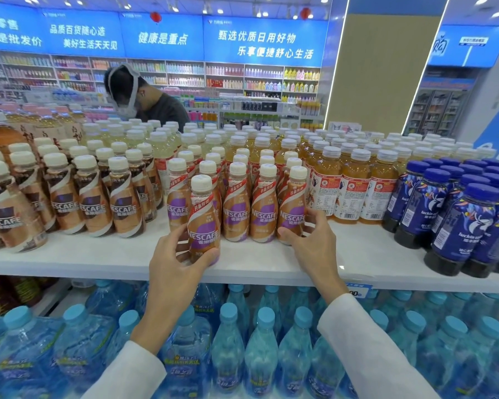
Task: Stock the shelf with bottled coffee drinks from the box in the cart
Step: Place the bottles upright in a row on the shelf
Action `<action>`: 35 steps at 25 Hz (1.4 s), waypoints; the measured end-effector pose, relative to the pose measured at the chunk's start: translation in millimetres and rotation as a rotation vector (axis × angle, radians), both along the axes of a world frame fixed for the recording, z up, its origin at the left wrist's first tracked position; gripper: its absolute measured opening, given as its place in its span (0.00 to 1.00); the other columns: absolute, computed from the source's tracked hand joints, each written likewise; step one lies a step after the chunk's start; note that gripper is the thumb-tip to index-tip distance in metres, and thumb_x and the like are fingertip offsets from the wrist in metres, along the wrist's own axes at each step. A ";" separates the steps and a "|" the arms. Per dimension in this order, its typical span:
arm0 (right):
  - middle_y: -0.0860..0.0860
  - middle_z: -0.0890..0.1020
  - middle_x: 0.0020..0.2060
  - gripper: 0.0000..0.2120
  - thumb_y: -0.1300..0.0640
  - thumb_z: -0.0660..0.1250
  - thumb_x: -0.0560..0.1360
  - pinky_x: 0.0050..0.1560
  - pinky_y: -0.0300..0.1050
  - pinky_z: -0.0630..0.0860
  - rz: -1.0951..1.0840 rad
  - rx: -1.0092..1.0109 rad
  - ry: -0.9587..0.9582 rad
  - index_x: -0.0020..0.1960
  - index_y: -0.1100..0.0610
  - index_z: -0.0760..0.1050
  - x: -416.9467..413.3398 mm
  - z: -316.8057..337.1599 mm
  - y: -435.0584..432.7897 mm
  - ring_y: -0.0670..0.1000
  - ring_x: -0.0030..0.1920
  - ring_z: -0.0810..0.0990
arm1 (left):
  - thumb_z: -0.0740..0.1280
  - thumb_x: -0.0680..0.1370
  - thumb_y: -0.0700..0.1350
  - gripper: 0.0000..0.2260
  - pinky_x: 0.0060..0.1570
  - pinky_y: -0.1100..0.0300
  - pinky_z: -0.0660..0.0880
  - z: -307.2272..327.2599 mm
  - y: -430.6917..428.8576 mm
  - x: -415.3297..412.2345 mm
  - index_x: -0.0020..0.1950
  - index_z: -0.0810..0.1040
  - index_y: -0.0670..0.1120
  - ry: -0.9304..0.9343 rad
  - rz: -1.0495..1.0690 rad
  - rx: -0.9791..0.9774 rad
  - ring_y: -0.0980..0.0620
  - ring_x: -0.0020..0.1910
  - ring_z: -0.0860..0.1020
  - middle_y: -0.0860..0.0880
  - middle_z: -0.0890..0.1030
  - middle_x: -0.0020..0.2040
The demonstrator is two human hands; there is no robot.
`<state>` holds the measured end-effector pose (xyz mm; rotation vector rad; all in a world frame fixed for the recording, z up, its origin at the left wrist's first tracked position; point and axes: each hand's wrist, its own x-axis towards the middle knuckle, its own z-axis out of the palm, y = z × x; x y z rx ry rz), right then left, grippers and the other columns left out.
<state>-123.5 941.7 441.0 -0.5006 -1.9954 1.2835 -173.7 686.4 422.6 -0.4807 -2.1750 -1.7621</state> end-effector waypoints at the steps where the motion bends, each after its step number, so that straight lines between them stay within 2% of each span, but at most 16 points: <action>1: 0.40 0.75 0.57 0.30 0.50 0.80 0.70 0.49 0.34 0.72 0.001 0.005 -0.001 0.64 0.42 0.67 -0.6 -0.3 0.6 0.45 0.56 0.78 | 0.80 0.71 0.52 0.33 0.44 0.72 0.73 0.2 -0.1 0.2 0.73 0.71 0.54 0.001 -0.001 -0.003 0.62 0.55 0.78 0.56 0.75 0.61; 6: 0.40 0.75 0.58 0.32 0.50 0.80 0.70 0.53 0.38 0.74 -0.002 0.016 -0.004 0.68 0.46 0.67 -2.6 -1.2 1.5 0.46 0.57 0.77 | 0.79 0.71 0.54 0.34 0.45 0.74 0.73 -0.3 -0.2 0.8 0.74 0.70 0.54 -0.002 0.000 -0.009 0.64 0.55 0.77 0.57 0.75 0.61; 10: 0.40 0.75 0.57 0.30 0.50 0.80 0.70 0.48 0.31 0.70 -0.008 0.050 0.017 0.65 0.43 0.67 -1.2 -2.8 3.2 0.43 0.53 0.77 | 0.80 0.71 0.52 0.32 0.44 0.74 0.75 -0.8 -4.8 -1.0 0.73 0.71 0.56 -0.016 -0.004 0.014 0.67 0.54 0.78 0.60 0.75 0.60; 13: 0.41 0.76 0.57 0.30 0.50 0.80 0.70 0.47 0.31 0.70 -0.018 0.074 0.021 0.65 0.43 0.67 -0.3 -4.3 4.5 0.43 0.52 0.77 | 0.80 0.71 0.51 0.31 0.51 0.67 0.77 -0.8 -17.8 -10.5 0.72 0.73 0.55 -0.031 0.044 0.055 0.61 0.57 0.79 0.58 0.77 0.61; 16: 0.44 0.77 0.62 0.32 0.50 0.79 0.72 0.52 0.37 0.72 -0.037 0.096 0.012 0.70 0.47 0.67 -2.7 -6.3 0.9 0.45 0.55 0.76 | 0.80 0.71 0.51 0.30 0.57 0.58 0.80 1.4 -31.8 -24.7 0.71 0.73 0.54 -0.023 0.103 0.051 0.58 0.58 0.79 0.54 0.79 0.63; 19: 0.48 0.77 0.66 0.32 0.50 0.78 0.73 0.55 0.41 0.72 -0.046 0.110 0.018 0.71 0.49 0.66 -3.6 -6.8 -1.7 0.46 0.56 0.76 | 0.79 0.72 0.51 0.29 0.58 0.54 0.80 2.4 -35.3 -33.2 0.71 0.73 0.54 -0.012 0.113 0.029 0.57 0.58 0.80 0.53 0.79 0.62; 24: 0.48 0.77 0.66 0.32 0.49 0.77 0.73 0.54 0.41 0.71 -0.048 0.127 0.010 0.72 0.49 0.66 -2.8 -6.4 -2.3 0.45 0.56 0.76 | 0.79 0.72 0.52 0.27 0.58 0.58 0.79 1.9 -32.5 -34.3 0.68 0.72 0.61 0.023 0.139 0.007 0.63 0.57 0.78 0.58 0.78 0.61; 29: 0.48 0.77 0.67 0.33 0.49 0.77 0.73 0.55 0.42 0.72 -0.055 0.145 -0.003 0.72 0.49 0.66 -1.7 -6.7 -3.9 0.45 0.56 0.75 | 0.78 0.72 0.54 0.30 0.59 0.54 0.79 -0.6 -33.6 -36.4 0.72 0.72 0.55 0.023 0.149 -0.022 0.59 0.59 0.78 0.56 0.78 0.63; 33: 0.49 0.77 0.67 0.33 0.49 0.77 0.73 0.57 0.43 0.73 -0.055 0.137 -0.005 0.72 0.49 0.66 -3.0 -6.7 -4.0 0.46 0.58 0.76 | 0.78 0.73 0.55 0.29 0.60 0.52 0.80 -2.4 -33.8 -36.0 0.72 0.72 0.56 0.043 0.148 -0.012 0.58 0.60 0.78 0.56 0.78 0.63; 35: 0.49 0.76 0.68 0.34 0.49 0.77 0.73 0.59 0.46 0.76 -0.046 0.127 -0.019 0.73 0.49 0.65 -2.1 -5.4 -5.7 0.48 0.60 0.77 | 0.78 0.72 0.55 0.28 0.59 0.54 0.80 -2.0 -32.3 -34.4 0.70 0.72 0.60 0.038 0.136 -0.009 0.60 0.59 0.78 0.58 0.78 0.62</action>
